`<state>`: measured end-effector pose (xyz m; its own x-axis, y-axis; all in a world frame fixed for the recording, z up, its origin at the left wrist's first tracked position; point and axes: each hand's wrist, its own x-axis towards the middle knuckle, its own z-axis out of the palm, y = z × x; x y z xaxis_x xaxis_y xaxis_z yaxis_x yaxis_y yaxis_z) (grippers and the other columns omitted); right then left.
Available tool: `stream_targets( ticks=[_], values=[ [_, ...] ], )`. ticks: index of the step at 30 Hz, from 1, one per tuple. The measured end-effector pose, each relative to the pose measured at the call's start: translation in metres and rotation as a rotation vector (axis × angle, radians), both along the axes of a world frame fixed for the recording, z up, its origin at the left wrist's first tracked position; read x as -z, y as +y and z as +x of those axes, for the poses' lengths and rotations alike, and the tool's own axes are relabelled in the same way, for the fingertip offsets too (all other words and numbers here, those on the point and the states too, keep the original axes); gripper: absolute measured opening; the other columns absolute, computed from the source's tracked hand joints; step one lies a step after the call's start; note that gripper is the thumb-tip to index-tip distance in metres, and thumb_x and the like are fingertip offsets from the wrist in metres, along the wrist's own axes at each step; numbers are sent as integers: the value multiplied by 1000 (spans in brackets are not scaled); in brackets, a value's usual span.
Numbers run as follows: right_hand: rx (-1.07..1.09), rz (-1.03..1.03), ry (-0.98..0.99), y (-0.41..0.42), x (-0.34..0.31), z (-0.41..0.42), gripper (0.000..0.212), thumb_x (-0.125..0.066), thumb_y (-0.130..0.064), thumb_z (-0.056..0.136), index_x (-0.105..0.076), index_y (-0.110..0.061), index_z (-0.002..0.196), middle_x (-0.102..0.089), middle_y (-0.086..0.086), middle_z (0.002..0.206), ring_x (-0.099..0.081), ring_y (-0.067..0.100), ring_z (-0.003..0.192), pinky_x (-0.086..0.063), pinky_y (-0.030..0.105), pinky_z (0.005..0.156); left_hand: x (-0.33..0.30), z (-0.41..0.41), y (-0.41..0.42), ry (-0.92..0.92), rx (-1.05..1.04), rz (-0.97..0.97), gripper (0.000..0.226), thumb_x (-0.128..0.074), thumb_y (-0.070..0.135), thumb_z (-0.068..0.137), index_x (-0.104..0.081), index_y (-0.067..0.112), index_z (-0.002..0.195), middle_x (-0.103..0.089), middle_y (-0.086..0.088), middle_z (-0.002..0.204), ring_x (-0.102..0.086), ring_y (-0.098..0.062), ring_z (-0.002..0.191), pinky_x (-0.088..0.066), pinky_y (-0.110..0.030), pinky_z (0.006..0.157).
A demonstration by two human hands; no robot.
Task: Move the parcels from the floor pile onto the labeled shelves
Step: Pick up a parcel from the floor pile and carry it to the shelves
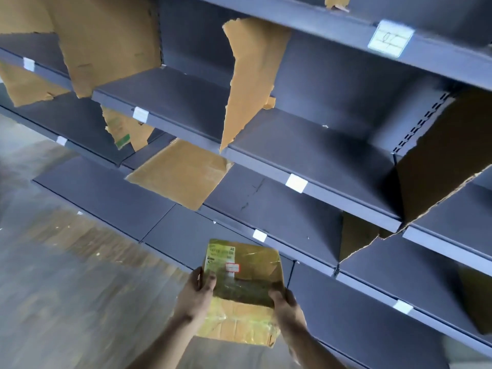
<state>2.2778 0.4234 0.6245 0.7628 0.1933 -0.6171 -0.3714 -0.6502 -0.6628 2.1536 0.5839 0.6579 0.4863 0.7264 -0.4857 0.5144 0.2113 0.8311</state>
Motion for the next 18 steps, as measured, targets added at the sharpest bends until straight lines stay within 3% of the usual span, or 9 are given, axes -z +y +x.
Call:
stream_targets(
  ticks=[2,5,8,13,18],
  values=[
    [11,-2,10,12,-10,-4,63,-49,-65,77,-56,-28,128,-72,1,110,-69,25,98,-57,49,93,8,7,15,18,51,30,11,-54,31,100,-53,28,110,-65,4,102,-65,-27,102,-46,-32,79],
    [50,-4,-13,29,-16,-9,35,-55,-43,97,-60,-24,126,-71,3,109,-68,25,98,-56,46,92,28,14,35,55,86,73,19,-54,33,100,-56,22,115,-63,1,99,-64,-30,99,-41,-31,74],
    [91,12,-26,39,1,-12,34,-56,-43,96,-61,-23,123,-71,5,108,-67,26,97,-54,42,87,54,20,50,81,125,111,29,-53,39,99,-56,23,124,-62,1,102,-64,-32,100,-44,-32,74],
    [161,45,-22,36,43,-24,30,-56,-41,95,-63,-20,115,-70,3,99,-65,23,88,-51,37,79,90,20,54,73,168,150,28,-51,42,99,-58,25,121,-65,0,103,-61,-27,92,-45,-32,75],
    [186,70,-47,23,82,-27,31,-60,-47,90,-64,-23,109,-71,-2,95,-66,21,88,-53,40,85,123,19,47,67,223,178,22,-52,43,99,-56,33,118,-64,4,99,-60,-22,89,-39,-30,69]
  ],
)
